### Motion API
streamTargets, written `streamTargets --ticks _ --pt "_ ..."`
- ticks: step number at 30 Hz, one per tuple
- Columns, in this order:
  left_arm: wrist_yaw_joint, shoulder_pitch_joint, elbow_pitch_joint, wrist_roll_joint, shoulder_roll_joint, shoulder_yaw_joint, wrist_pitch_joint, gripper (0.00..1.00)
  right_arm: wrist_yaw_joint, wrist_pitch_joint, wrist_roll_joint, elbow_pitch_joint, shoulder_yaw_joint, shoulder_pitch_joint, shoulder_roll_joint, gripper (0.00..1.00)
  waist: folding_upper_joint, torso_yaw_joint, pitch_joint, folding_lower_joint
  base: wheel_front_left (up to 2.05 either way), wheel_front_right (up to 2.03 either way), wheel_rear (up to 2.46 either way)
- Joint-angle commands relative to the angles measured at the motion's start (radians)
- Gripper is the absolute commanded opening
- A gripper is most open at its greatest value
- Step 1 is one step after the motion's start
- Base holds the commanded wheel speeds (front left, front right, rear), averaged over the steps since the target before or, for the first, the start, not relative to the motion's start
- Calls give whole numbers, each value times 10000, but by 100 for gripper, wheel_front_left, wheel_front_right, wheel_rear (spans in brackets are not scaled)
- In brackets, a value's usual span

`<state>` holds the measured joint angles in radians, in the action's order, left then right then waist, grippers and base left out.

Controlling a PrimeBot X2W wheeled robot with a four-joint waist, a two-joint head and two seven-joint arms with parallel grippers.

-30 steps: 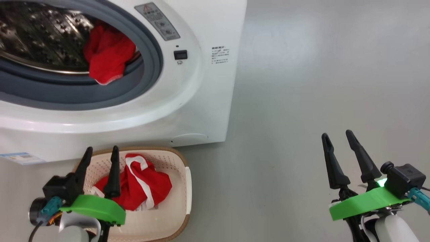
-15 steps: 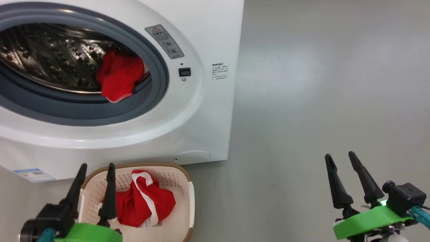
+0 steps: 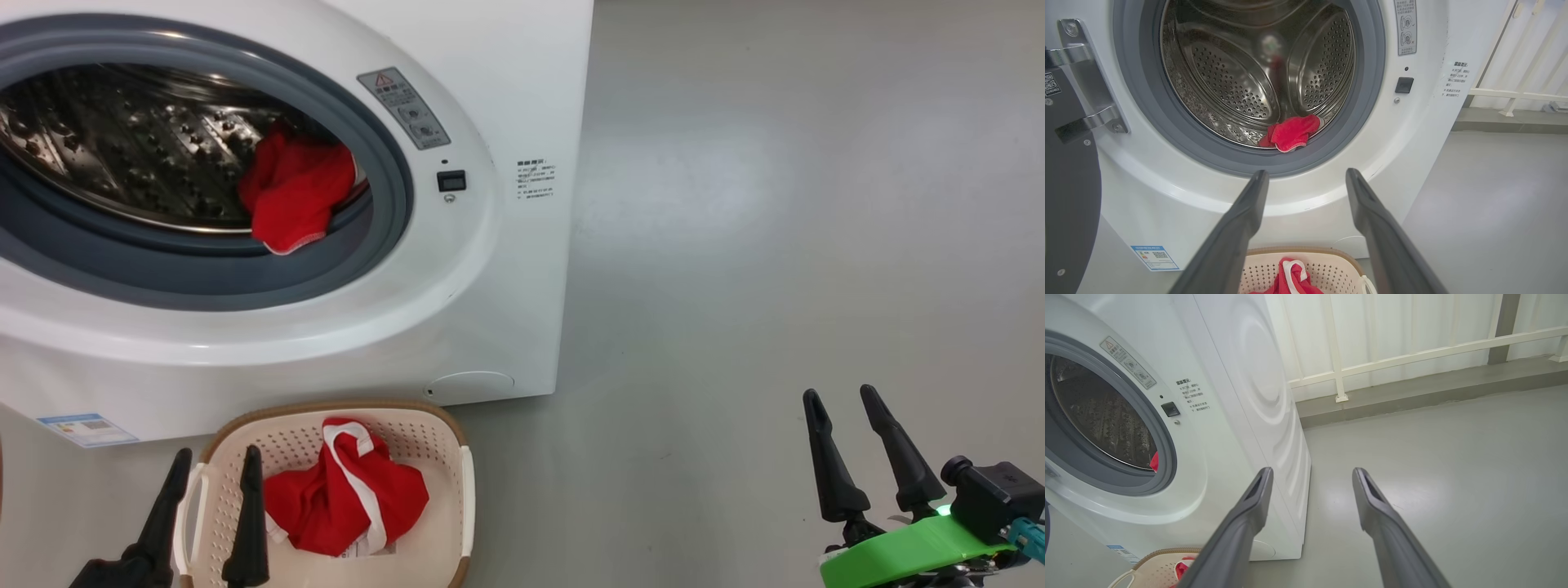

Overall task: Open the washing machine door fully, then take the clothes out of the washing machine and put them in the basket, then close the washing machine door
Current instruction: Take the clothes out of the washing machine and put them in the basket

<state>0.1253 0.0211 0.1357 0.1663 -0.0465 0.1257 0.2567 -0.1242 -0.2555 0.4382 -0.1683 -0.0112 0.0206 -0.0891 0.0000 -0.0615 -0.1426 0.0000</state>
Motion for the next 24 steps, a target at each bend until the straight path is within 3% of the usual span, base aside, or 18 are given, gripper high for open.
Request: streamTargets --ticks 1,14,19,24 --pt "54 -117 -280 -95 -49 334 51 100 -65 -63 20 265 -170 -53 -85 100 0 7 -29 0 0 0 0" --pt "54 -703 -177 160 -39 153 51 100 -65 -63 -7 317 -184 -412 11 100 0 -37 -503 0 0 0 0" --pt "54 -1642 27 80 -88 -66 51 100 -65 -63 11 368 -211 -716 144 100 0 -27 -1058 0 0 0 0" --pt "54 -3193 645 210 -570 -319 51 100 -65 -63 13 489 -233 -1114 252 100 0 -41 -1904 0 0 0 0"
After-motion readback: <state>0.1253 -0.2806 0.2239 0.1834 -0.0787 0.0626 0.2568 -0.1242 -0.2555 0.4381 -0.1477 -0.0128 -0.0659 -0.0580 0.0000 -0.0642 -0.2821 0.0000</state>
